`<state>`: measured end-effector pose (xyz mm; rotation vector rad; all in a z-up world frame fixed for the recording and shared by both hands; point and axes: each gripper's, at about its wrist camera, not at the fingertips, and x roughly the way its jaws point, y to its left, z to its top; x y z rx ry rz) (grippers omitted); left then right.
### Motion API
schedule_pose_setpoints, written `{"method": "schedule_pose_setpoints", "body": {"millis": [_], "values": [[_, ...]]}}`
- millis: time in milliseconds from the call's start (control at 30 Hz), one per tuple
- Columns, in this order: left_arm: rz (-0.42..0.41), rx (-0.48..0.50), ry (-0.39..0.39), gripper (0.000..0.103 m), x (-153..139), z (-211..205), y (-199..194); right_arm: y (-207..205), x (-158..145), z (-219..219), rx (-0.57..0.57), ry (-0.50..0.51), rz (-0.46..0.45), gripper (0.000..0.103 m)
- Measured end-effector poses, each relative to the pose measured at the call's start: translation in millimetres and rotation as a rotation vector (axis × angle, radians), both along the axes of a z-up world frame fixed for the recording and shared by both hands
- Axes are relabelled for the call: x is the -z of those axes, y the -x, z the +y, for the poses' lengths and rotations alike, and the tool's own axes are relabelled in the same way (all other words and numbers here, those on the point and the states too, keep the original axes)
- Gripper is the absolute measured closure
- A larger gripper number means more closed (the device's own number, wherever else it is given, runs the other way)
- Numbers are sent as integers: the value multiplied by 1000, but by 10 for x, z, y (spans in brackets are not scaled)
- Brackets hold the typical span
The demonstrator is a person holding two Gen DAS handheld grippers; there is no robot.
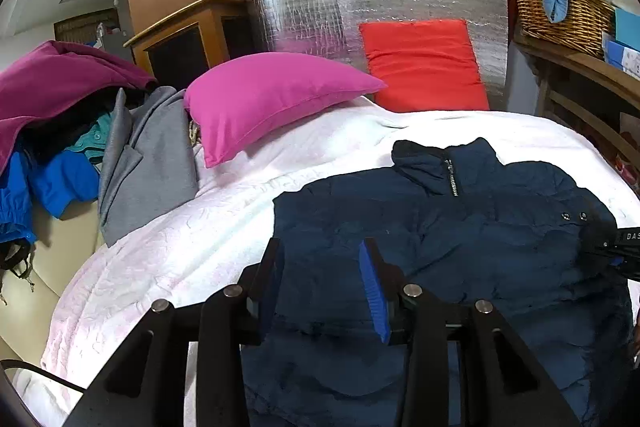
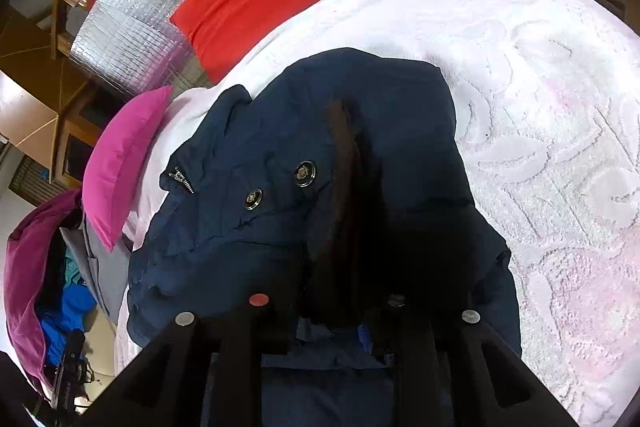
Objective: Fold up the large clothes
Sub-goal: 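Move both open tools toward the hem of the folded jacket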
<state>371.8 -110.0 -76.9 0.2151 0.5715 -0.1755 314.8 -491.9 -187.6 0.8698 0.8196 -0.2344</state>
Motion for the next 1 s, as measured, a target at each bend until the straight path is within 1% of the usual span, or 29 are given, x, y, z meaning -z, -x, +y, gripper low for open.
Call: {"method": "schedule_pose_setpoints", "body": {"millis": [33,200,267,367,433,500,533,567,633,667,700,733,833,900,967,1000], "values": [[-2,-3,1,63,-6,14,-1,11,-9,-3,0,1,-1,74],[-7,-14,13,62,-31,76,-8,60,-80,-20,12,9,-21,62],[-9,-18,14,62,-35,91,-11,85,-138,-21,24,38,-32,62],[-4,-17,11,60,-23,97,-22,132,-271,-5,45,122,-53,62],[-1,-16,1,50,-8,97,-35,171,-375,3,64,195,-75,62],[6,-32,-24,27,39,131,-108,206,-462,10,77,246,-109,62],[14,-51,-27,24,71,177,-166,214,-498,17,73,263,-127,62],[33,-68,-25,24,110,239,-246,224,-520,14,66,267,-140,62],[83,-94,-2,24,187,372,-423,216,-535,11,29,237,-175,62],[124,-122,29,24,255,497,-569,209,-532,4,16,223,-184,65],[150,-151,50,24,311,595,-675,209,-528,-3,7,205,-197,69],[174,-183,62,24,369,683,-770,209,-523,-8,-1,188,-204,70],[227,-244,85,24,532,853,-984,169,-464,-17,-36,133,-208,70],[255,-260,64,24,639,854,-1067,93,-375,6,-70,100,-170,70],[333,-255,-22,24,891,759,-1190,1,-205,-5,-95,32,-110,70],[357,-251,-46,24,978,722,-1214,-60,-96,-9,-113,-2,-58,73]]}}
